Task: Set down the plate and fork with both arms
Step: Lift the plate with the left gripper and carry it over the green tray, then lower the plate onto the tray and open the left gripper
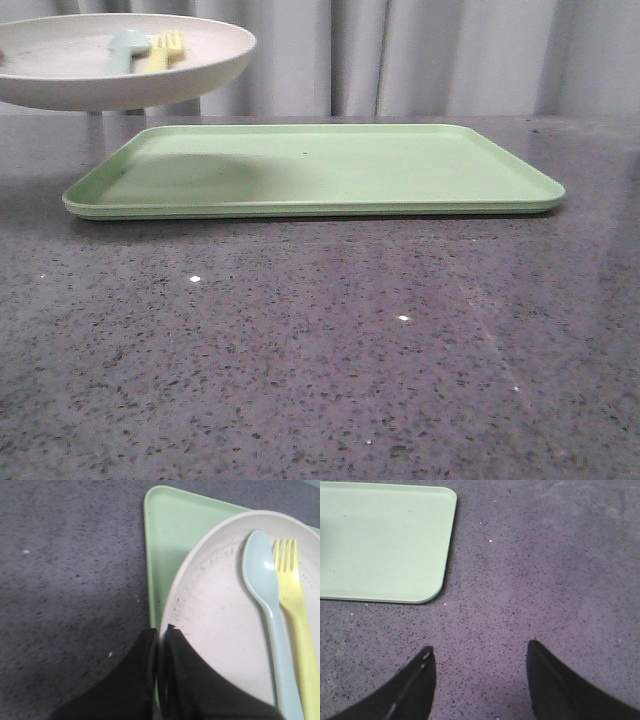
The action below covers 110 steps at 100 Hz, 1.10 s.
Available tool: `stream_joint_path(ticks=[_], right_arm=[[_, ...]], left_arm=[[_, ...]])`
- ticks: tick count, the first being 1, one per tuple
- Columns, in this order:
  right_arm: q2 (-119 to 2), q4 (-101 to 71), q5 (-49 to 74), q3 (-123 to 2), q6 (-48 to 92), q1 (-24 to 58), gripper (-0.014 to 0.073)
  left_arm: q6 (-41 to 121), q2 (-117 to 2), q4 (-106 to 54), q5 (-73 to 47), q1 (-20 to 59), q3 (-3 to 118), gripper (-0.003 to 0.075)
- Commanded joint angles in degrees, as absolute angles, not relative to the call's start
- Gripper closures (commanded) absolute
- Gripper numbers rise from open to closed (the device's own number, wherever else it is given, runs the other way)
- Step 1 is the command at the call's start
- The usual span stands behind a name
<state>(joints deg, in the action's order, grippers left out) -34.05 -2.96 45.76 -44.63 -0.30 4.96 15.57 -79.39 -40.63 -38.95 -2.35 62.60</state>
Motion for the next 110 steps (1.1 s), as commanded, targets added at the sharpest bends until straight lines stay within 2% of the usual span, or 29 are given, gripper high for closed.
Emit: stream_joint_path(ticks=[1,48,110], right_arm=[[-34.6,-2.92,42.24,-46.65,0.0,4.63,0.0176],[-34.6,-2.92,43.42,-46.65,0.0,4.63,0.0176],[-34.6,-2.92,43.48,-46.65,0.0,4.63,0.0176]], left_arm=[[15.33,-80.45,-44.73,-34.51,0.76,66.39,0.0741],[15.33,-95.63,-44.87,-34.41,9.4,80.38,0.0741],[15.33,-102.93,-44.99,-29.81,12.53,81.18,0.0741]])
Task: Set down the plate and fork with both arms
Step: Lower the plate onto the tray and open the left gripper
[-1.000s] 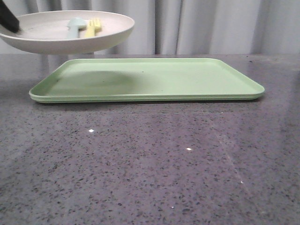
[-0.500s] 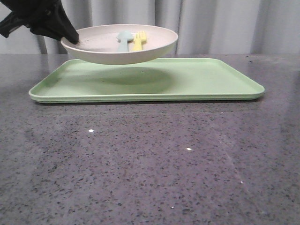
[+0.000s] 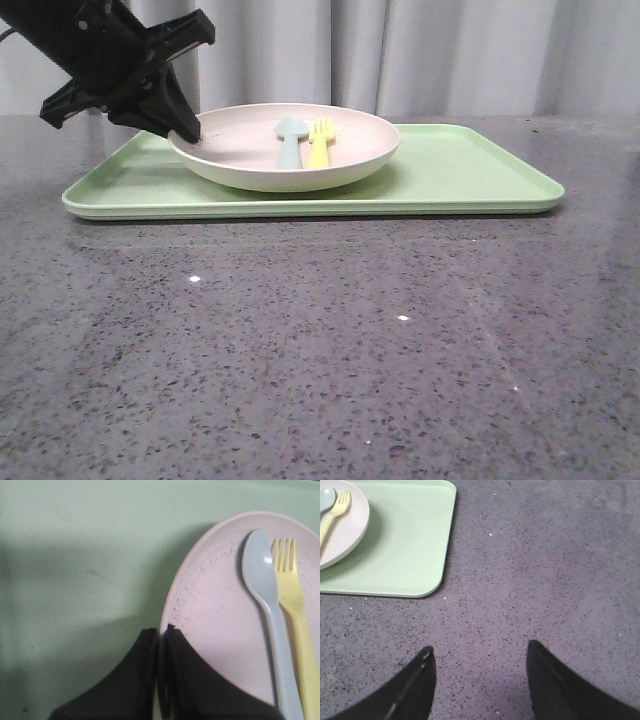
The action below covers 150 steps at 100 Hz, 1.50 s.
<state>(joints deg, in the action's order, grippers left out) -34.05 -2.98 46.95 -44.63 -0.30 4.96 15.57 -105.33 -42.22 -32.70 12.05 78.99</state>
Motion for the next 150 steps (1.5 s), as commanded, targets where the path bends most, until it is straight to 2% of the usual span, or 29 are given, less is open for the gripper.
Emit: stream_joint_path(ticks=[1,76,85,109,116,123,150], right_arm=[[-34.6,-2.92,43.48,-46.65,0.0,4.63,0.0176],[-34.6,-2.92,43.48,-46.65,0.0,4.63,0.0176],[-34.6,-2.92,43.48,-46.65,0.0,4.63,0.0176],[-34.6,-2.92,43.48,-46.65,0.0,4.63,0.0176],[-34.6,-2.92,43.48,-46.65,0.0,4.63,0.0176],[-34.6,-2.92,43.48,-46.65,0.0,4.63,0.0176],[-34.6,-2.92,43.48,-46.65,0.0,4.63,0.0176]], left_arm=[[15.33,-103.07,-44.99,-29.81,12.53,81.18,0.0741],[15.33,-103.32,-43.29,-31.43,12.53,81.18,0.0735],[15.33,-103.32,-43.18,-31.43,12.53,81.18,0.0691],[15.33,-103.32,-43.18,-31.43,12.53,81.18,0.0451],[15.33,-103.32,-43.18,-31.43,12.53,81.18,0.0402],[15.33,-103.32,-43.18,-31.3,12.53,81.18,0.0379],[15.33,-99.4,-40.64,-30.91,12.19,81.18,0.0379]])
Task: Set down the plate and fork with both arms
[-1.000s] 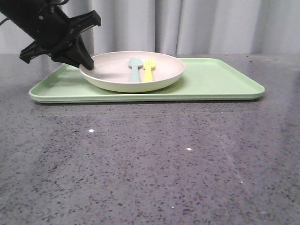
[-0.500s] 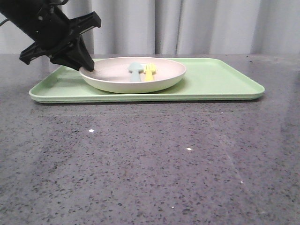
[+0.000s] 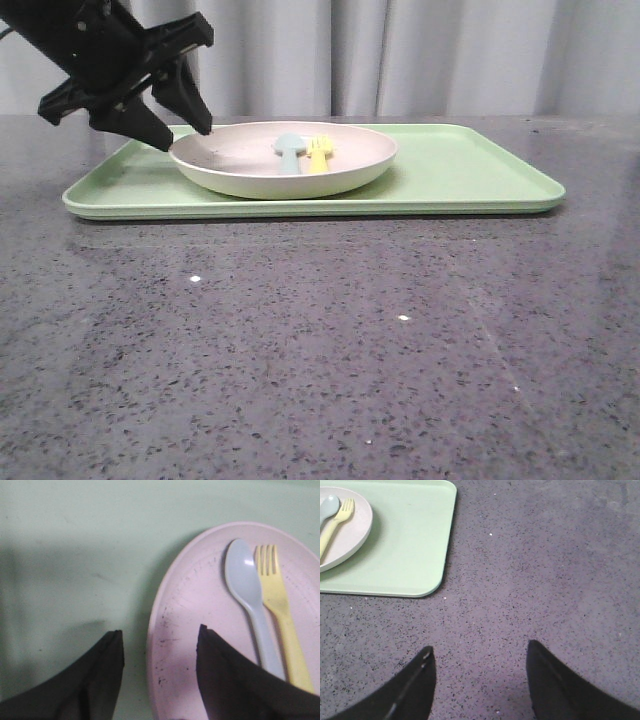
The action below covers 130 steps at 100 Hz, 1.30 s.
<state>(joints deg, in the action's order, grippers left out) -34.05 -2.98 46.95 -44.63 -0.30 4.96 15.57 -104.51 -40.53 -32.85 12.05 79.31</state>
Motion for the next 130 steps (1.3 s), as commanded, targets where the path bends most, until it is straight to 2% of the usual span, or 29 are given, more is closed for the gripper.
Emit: stream_joint_path(ticks=[1,27,59,96,130], right_arm=[[-34.6,-2.92,43.48,-46.65,0.0,4.63,0.0176],[-34.6,-2.92,43.72,-46.65,0.0,4.63,0.0176],[-34.6,-2.92,43.72,-46.65,0.0,4.63,0.0176],[-34.6,-2.92,43.66,-46.65,0.0,4.63,0.0176],[-34.6,-2.92,43.66,-46.65,0.0,4.63,0.0176]], left_arm=[[15.33,-99.04,-40.34,-30.91,12.06,81.18,0.0379],[15.33,-90.27,-35.53,-31.84,8.34,78.59,0.038],[15.33,-73.51,-27.84,-31.72,1.46,62.91,0.0384],[15.33,-52.29,-22.39,-29.79,1.24,45.4,0.0384],[15.33,-37.87,-19.82,-31.09,1.24,35.19,0.0384]])
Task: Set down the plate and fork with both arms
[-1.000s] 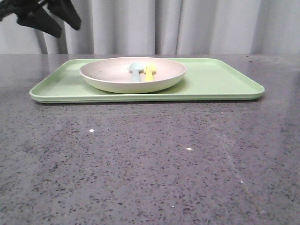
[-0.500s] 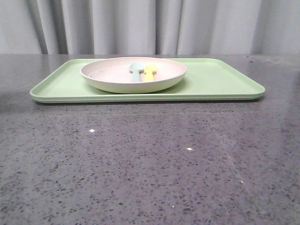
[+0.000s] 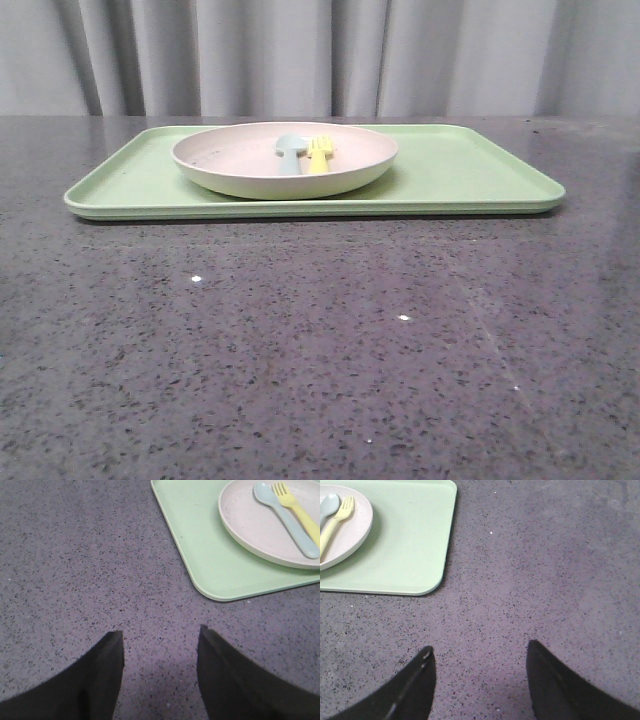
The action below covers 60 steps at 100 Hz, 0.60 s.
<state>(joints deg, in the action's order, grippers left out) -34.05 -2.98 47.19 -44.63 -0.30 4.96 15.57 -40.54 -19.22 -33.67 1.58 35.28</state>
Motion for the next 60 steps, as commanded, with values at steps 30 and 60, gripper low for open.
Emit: stream_joint_path(ticks=[30,60], right_arm=[[-34.6,-3.77,41.71,-46.65,0.0,4.63,0.0176],[-41.59,-9.94,42.87,-51.49,0.0,7.61,0.0176]], left_arm=[[15.33,-34.11,-19.33,-31.85,1.24,32.78,0.0384],[15.33,-34.11,-19.33,-31.44,1.24,32.78,0.0384]])
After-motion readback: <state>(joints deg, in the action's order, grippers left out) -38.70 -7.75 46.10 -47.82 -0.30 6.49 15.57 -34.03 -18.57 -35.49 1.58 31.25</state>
